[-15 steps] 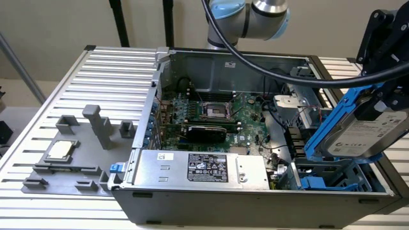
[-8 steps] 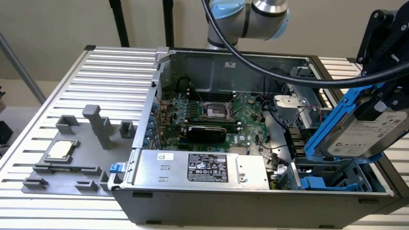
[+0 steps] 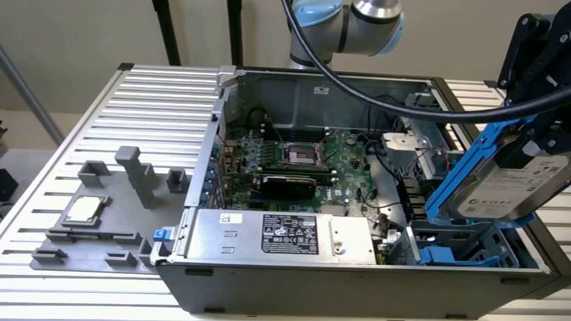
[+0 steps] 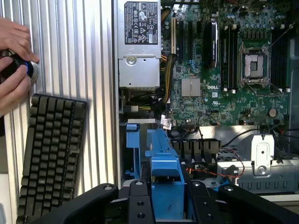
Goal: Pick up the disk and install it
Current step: 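Insert the disk into the insertion slot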
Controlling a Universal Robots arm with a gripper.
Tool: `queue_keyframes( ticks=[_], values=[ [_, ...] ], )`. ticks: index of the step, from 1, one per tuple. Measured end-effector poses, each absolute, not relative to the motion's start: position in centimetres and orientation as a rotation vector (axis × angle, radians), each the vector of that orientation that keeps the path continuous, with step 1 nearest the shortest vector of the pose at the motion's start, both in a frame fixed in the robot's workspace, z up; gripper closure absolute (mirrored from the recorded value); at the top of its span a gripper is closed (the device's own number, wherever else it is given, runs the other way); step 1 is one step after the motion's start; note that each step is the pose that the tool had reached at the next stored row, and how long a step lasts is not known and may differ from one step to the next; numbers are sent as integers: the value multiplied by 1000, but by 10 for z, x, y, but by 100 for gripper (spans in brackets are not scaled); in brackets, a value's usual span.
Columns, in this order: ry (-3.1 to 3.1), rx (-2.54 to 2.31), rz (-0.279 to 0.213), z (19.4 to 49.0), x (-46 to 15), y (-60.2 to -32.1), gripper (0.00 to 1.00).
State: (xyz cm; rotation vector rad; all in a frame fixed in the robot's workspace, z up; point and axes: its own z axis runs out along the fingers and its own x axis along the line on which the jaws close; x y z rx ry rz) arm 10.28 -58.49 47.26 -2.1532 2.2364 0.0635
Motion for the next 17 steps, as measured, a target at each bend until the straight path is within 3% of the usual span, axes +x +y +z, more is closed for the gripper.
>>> queue_keyframes(
  ticks=[17],
  values=[
    [2197,-2206,78,452,103,-588,67]
  ],
)
